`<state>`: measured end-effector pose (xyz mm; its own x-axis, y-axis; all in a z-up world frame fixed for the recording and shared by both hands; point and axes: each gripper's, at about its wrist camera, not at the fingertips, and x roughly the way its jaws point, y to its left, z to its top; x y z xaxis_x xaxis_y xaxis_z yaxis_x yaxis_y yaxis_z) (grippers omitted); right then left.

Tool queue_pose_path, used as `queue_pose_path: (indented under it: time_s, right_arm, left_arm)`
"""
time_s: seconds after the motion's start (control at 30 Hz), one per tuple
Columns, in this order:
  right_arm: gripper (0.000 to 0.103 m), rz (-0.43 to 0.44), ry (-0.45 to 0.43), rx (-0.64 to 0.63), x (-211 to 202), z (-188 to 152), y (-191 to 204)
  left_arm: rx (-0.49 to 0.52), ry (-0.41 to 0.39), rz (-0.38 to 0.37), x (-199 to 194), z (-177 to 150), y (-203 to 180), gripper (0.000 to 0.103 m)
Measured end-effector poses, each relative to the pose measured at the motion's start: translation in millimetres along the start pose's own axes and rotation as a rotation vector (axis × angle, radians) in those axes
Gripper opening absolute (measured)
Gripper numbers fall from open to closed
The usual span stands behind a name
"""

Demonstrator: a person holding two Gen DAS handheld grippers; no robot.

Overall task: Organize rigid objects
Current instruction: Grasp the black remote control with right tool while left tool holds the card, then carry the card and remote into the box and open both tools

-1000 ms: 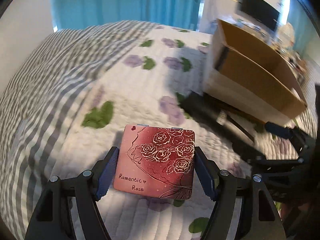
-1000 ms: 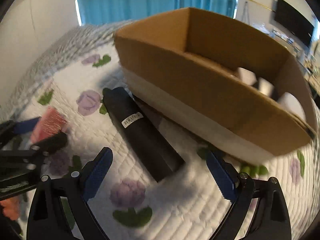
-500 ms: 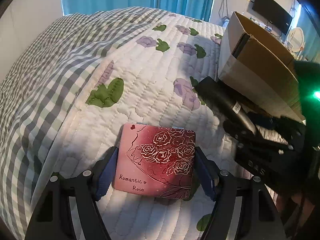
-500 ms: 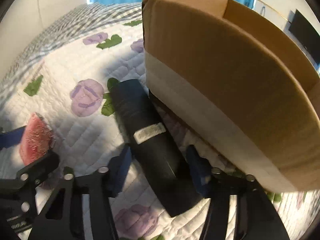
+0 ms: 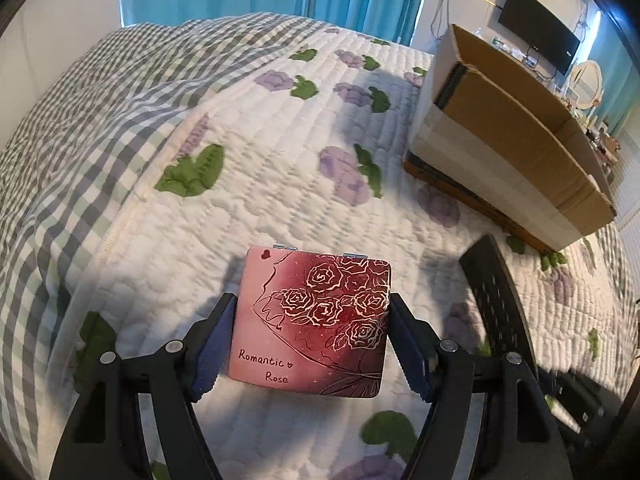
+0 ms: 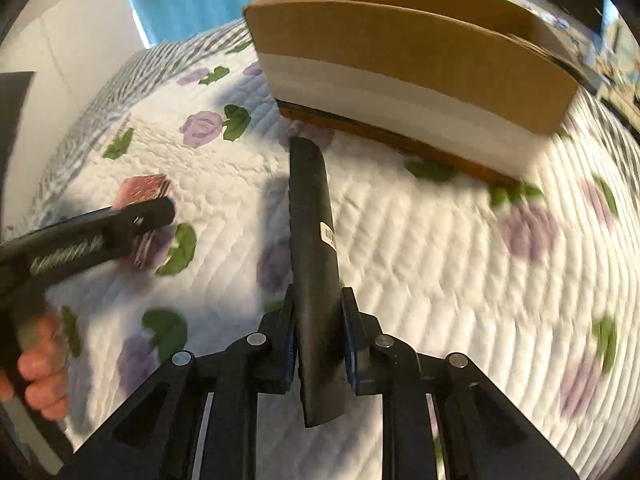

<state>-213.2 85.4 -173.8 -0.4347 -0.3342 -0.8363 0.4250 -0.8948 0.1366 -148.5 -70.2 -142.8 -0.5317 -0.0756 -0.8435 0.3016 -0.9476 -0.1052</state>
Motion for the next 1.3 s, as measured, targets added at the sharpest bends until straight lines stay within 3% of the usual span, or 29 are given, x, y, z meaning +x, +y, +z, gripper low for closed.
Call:
queue_pose_path:
  time_s: [0.2, 0.63, 1.0, 1.2, 1.3]
  right_arm:
    - [0.017, 0.019, -0.025, 0.072, -22, -15, -16]
    - [0.016, -0.064, -0.135, 0.083, -87, 2, -43]
    - [0.015, -0.044, -0.186, 0.087, -110, 11, -46]
    - [0.015, -0.043, -0.232, 0.058, -136, 45, -48]
    - [0.015, -0.037, -0.261, 0.028, -156, 86, -49]
  left_arm:
    - [0.052, -0.006, -0.035, -10, -2, -24, 0.074]
    - [0.115, -0.045, -0.110, -47, 11, -67, 0.074]
    - [0.178, -0.087, -0.143, -68, 25, -84, 0.074]
    - [0.209, -0.122, -0.199, -82, 60, -99, 0.074]
    - [0.230, -0.144, -0.236, -88, 90, -110, 0.074]
